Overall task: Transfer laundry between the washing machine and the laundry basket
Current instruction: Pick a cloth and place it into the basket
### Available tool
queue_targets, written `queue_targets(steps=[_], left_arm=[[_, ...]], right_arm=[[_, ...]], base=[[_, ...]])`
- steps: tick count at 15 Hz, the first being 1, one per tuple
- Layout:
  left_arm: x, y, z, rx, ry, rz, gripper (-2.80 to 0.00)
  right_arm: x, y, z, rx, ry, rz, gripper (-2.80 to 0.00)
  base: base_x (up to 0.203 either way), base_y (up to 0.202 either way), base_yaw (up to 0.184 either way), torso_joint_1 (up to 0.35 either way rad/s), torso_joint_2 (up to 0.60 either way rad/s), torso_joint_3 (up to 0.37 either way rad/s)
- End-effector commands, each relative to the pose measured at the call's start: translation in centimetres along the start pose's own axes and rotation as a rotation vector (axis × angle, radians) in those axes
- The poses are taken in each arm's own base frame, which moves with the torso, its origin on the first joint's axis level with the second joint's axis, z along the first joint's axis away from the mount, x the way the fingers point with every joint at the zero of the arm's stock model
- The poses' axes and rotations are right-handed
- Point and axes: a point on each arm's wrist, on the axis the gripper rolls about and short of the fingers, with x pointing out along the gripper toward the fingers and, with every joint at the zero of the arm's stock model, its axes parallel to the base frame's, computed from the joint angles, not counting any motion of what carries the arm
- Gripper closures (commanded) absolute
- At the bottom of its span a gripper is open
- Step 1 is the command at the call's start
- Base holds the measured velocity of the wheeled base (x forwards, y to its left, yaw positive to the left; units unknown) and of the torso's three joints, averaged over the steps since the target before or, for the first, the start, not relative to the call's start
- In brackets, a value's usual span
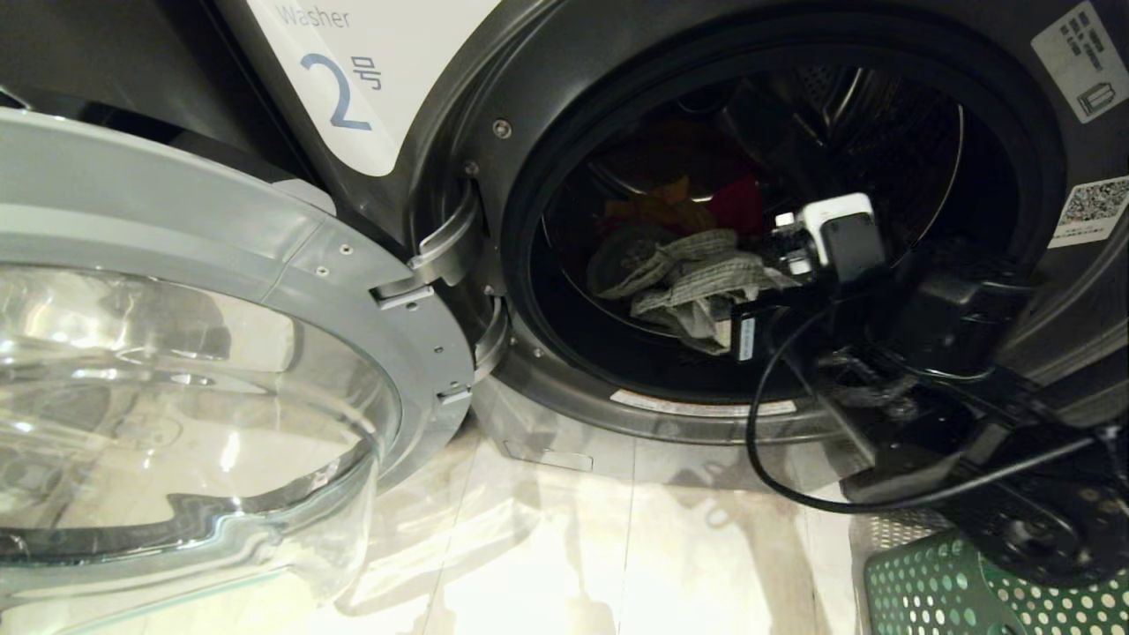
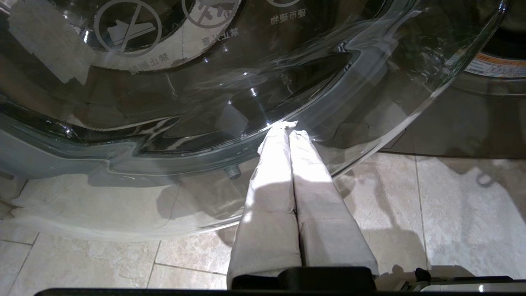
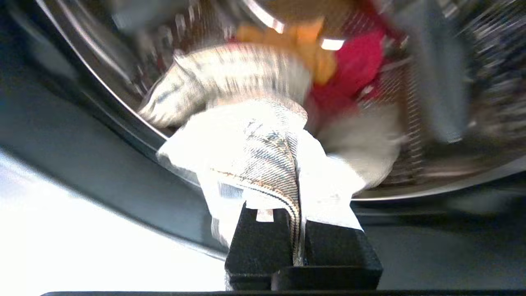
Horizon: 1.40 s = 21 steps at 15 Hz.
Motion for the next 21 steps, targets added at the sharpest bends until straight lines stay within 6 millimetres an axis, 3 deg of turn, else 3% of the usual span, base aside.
queue_targets(steps=[1, 4, 7, 15, 21], left_arm=[[0.2, -0.1, -1.1, 0.000, 0.040, -0.005, 0.00], [0.2, -0.1, -1.1, -0.002, 0.040, -0.005, 0.00], [0.2, -0.1, -1.1, 0.001, 0.040, -0.005, 0.00], [0.2, -0.1, -1.1, 0.000, 0.039, -0.007, 0.00], [0.2, -0.1, -1.1, 0.001, 0.038, -0.005, 0.00]], right_arm=[[-5.8, -3.2, 3.8, 0.055, -0.109, 0.012, 0.00], [-11.5, -5.3, 2.3, -0.013, -0.100, 0.076, 0.00], [-15.3, -7.1, 1.2, -0.103, -0.139, 0.155, 0.00], [-19.5, -9.8, 1.4, -0.243, -0.217, 0.137, 0.00], [-23.4, -12.6, 2.8, -0.304, -0.258, 0.152, 0.00]], base=[[0.000, 0.000, 0.000, 0.000, 0.00, 0.000], [0.000, 0.000, 0.000, 0.000, 0.00, 0.000], [0.000, 0.000, 0.000, 0.000, 0.00, 0.000], [0.000, 0.000, 0.000, 0.000, 0.00, 0.000], [0.000, 0.000, 0.000, 0.000, 0.00, 0.000]])
